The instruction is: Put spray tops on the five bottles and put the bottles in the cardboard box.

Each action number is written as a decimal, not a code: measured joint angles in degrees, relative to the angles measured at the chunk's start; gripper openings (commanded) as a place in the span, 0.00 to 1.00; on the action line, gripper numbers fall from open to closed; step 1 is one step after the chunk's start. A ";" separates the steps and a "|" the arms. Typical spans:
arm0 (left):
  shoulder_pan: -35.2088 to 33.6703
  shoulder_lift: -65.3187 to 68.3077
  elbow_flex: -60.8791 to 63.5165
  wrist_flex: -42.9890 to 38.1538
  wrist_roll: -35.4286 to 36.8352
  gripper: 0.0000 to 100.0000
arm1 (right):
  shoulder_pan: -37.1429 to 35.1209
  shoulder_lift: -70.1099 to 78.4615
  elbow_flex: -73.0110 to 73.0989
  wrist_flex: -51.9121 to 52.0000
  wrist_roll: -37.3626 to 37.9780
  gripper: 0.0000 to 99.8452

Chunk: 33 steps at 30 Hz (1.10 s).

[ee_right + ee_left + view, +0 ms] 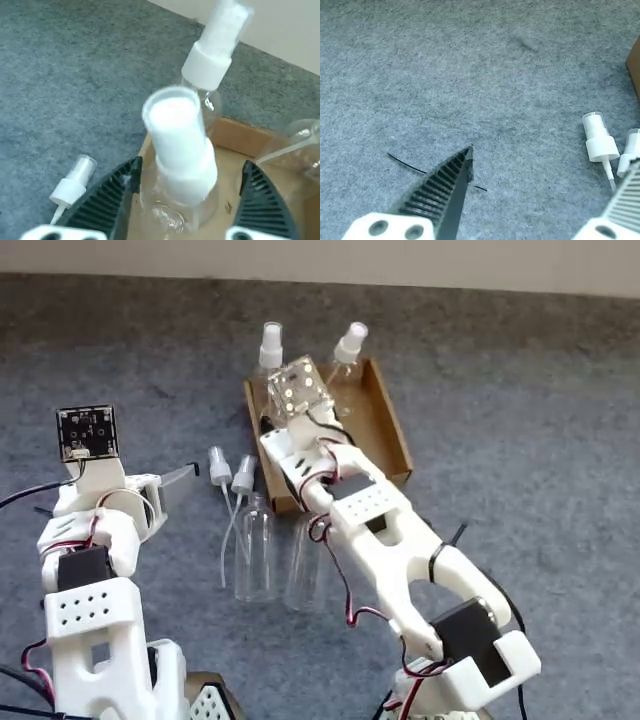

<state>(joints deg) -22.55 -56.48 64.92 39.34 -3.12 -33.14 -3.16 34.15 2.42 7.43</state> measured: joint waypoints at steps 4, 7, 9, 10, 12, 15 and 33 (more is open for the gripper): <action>0.00 0.00 0.00 0.00 0.00 0.41 | 0.00 0.00 -6.24 5.27 0.00 0.25; 0.00 0.00 0.00 0.00 0.00 0.41 | 0.00 0.00 -12.13 11.08 0.00 0.25; 0.00 0.00 0.00 0.00 0.00 0.41 | 0.00 0.09 -16.70 16.35 0.00 0.25; 0.00 0.00 0.00 0.00 0.00 0.41 | 0.00 0.00 -19.16 19.52 0.00 0.25; 0.00 0.00 0.00 0.00 0.00 0.41 | 0.00 -1.32 -23.74 26.90 0.00 0.25; 0.00 0.00 0.00 0.00 0.00 0.41 | -0.62 -5.89 -29.36 38.15 0.00 0.25; 0.00 0.00 0.00 0.00 0.00 0.41 | -2.73 -19.43 -5.89 61.27 -21.63 0.25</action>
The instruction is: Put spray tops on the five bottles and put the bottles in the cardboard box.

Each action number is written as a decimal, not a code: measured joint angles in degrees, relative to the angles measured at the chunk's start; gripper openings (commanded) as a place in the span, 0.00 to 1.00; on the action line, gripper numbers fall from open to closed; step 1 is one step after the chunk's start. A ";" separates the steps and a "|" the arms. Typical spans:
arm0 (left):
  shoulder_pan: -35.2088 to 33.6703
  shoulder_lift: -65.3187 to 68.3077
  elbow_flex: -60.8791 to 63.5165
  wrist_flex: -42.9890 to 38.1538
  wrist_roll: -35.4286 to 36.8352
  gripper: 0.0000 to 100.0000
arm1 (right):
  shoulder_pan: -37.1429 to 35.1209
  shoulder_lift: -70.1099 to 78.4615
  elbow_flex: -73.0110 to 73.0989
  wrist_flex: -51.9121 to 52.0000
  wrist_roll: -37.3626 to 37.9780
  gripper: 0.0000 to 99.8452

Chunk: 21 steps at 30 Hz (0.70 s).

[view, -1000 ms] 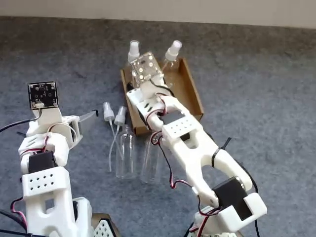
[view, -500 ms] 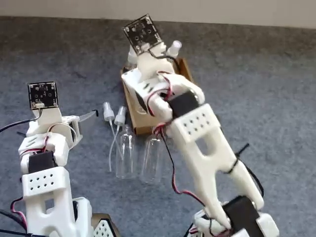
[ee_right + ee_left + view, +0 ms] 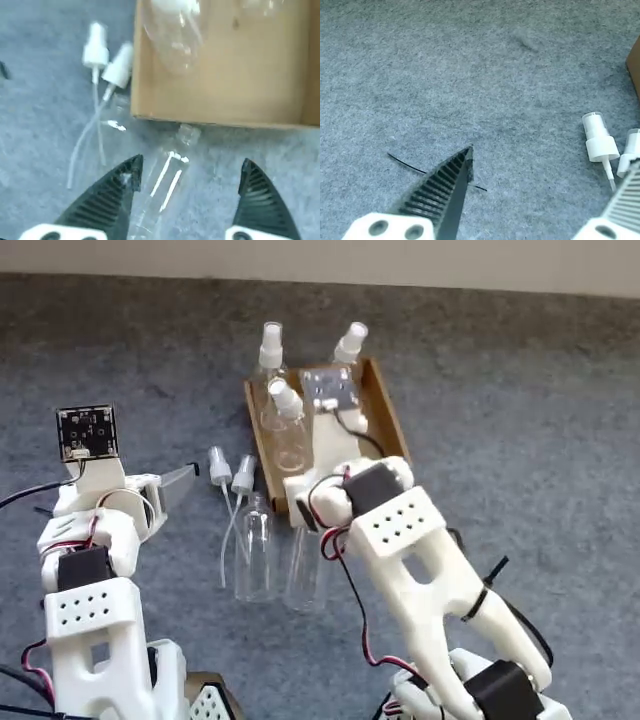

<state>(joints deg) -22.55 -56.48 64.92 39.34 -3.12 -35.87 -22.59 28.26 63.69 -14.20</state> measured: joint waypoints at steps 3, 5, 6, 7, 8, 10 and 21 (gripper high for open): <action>0.00 0.00 0.00 0.00 0.00 0.41 | 0.00 0.00 8.18 -5.98 -0.26 0.25; 0.00 0.00 0.00 0.00 0.00 0.41 | 0.00 0.00 12.84 -9.41 -0.26 0.25; 0.00 0.00 0.00 0.00 0.00 0.41 | 0.00 0.00 15.03 -10.90 -0.26 0.25; 0.00 0.00 0.00 0.00 0.00 0.41 | 0.00 0.00 16.70 -12.40 -0.35 0.25; 0.00 0.00 0.00 0.00 0.00 0.41 | -0.09 -0.35 18.02 -13.89 -0.35 0.25; 0.00 0.00 0.00 0.00 0.00 0.41 | -0.26 -1.14 19.87 -15.82 -0.35 0.25; 0.00 0.00 0.00 0.00 0.00 0.41 | -0.26 -2.29 23.56 -17.76 -0.44 0.25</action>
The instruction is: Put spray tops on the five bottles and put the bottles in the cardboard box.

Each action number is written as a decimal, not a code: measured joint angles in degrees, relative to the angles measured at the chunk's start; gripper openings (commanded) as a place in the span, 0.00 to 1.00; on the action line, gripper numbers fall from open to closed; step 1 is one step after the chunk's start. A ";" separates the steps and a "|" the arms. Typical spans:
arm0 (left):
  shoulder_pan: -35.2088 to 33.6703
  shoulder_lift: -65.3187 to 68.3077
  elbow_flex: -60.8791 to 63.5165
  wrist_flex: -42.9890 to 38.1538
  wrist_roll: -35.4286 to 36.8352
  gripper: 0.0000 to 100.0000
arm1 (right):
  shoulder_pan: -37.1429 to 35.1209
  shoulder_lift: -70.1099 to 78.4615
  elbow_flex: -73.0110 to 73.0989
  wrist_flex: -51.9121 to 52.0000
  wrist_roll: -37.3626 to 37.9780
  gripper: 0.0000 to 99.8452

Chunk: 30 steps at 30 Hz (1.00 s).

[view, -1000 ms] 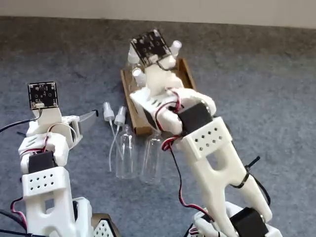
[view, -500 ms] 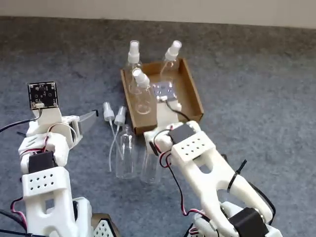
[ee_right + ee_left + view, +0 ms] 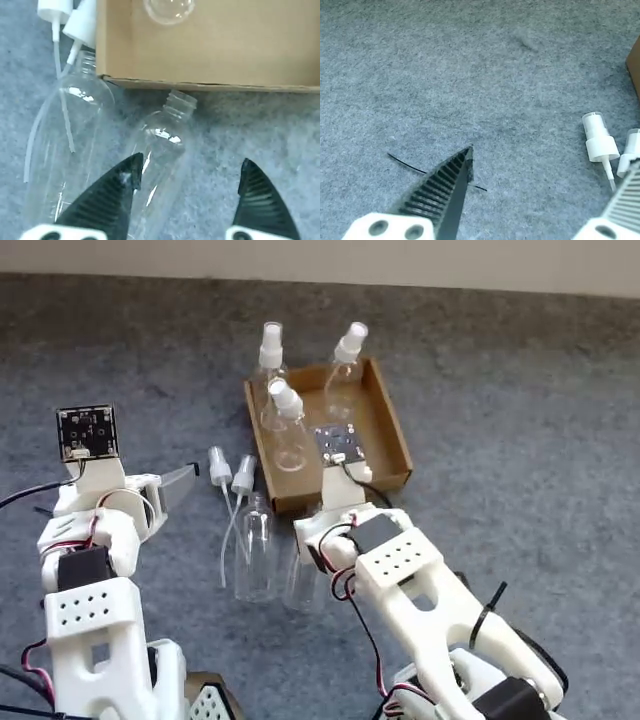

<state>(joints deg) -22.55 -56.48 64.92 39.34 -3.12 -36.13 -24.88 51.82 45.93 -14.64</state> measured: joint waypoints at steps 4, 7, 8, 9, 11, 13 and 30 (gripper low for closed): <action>0.00 0.00 0.00 0.00 0.00 0.41 | -0.53 0.00 0.00 0.00 0.00 0.25; 0.00 0.00 0.00 0.00 0.00 0.41 | -3.08 0.44 0.00 0.00 0.00 0.25; 0.00 0.00 0.00 0.00 0.00 0.41 | -4.04 0.35 0.18 0.00 0.00 0.25; 0.00 0.00 0.00 0.00 0.00 0.41 | -4.75 0.44 0.26 0.62 0.09 0.25; 0.00 0.00 0.00 0.00 0.00 0.41 | -6.42 0.53 0.26 0.62 0.09 0.25; 0.00 0.00 0.00 0.00 0.00 0.41 | -8.00 0.70 0.26 -0.09 0.09 0.25; 0.53 0.00 0.35 0.00 0.00 0.41 | 12.92 -0.88 7.38 3.78 24.70 0.01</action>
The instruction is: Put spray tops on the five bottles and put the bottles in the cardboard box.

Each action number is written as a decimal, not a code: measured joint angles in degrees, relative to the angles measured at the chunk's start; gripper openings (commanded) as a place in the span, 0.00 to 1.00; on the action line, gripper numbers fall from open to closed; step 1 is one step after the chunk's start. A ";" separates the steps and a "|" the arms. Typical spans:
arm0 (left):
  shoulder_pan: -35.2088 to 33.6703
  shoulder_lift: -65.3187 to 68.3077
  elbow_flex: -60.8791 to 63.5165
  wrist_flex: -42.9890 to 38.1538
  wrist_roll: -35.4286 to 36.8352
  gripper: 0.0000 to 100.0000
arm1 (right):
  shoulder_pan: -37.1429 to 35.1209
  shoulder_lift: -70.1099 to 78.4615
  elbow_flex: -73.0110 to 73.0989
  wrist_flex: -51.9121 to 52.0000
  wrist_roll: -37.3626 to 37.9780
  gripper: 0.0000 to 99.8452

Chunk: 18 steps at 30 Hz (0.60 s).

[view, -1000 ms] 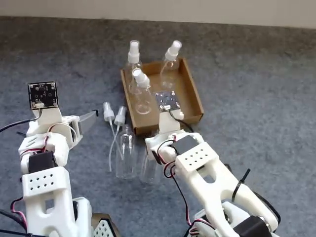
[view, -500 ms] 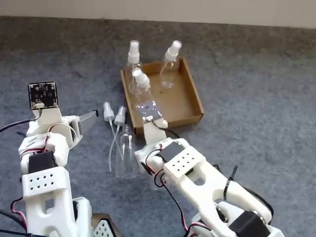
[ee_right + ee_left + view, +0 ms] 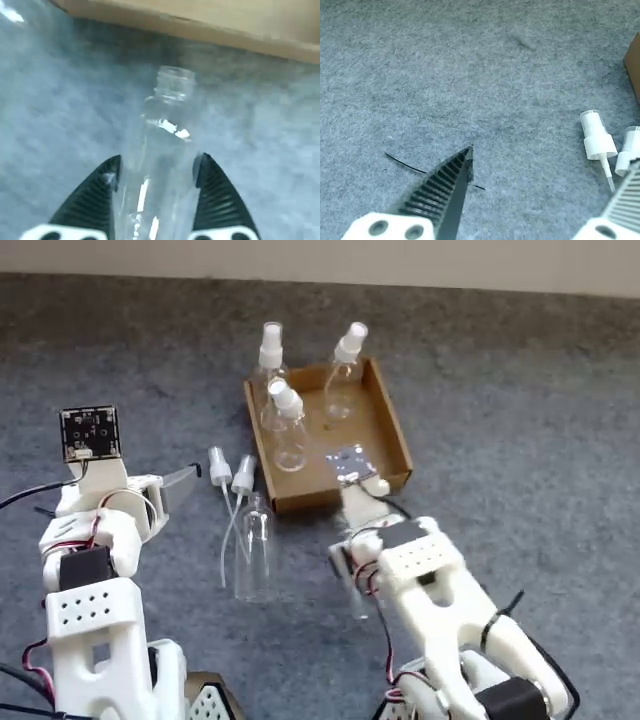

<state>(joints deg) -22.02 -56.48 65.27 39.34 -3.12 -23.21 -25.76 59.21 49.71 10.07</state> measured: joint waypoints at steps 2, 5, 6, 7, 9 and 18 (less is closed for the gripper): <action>0.00 0.00 0.00 0.00 0.00 0.41 | 5.80 -0.09 -1.05 5.19 6.24 0.01; 0.00 0.00 0.00 0.00 0.00 0.41 | 14.24 -1.67 -4.66 10.90 12.48 0.01; 0.00 0.00 0.00 0.00 0.00 0.41 | 17.41 -2.46 -5.71 11.78 13.98 0.01; 0.00 0.00 0.00 0.00 0.00 0.41 | 20.13 -3.16 -6.86 12.66 15.65 0.01; 0.00 0.00 0.00 0.00 0.00 0.41 | 24.88 -4.04 -8.88 14.42 19.16 0.01; 0.00 0.00 0.00 0.00 0.00 0.41 | 47.30 7.47 -18.90 9.14 27.43 0.01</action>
<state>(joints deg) -22.02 -56.48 65.27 39.34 -3.12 24.09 -18.29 40.31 58.86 37.49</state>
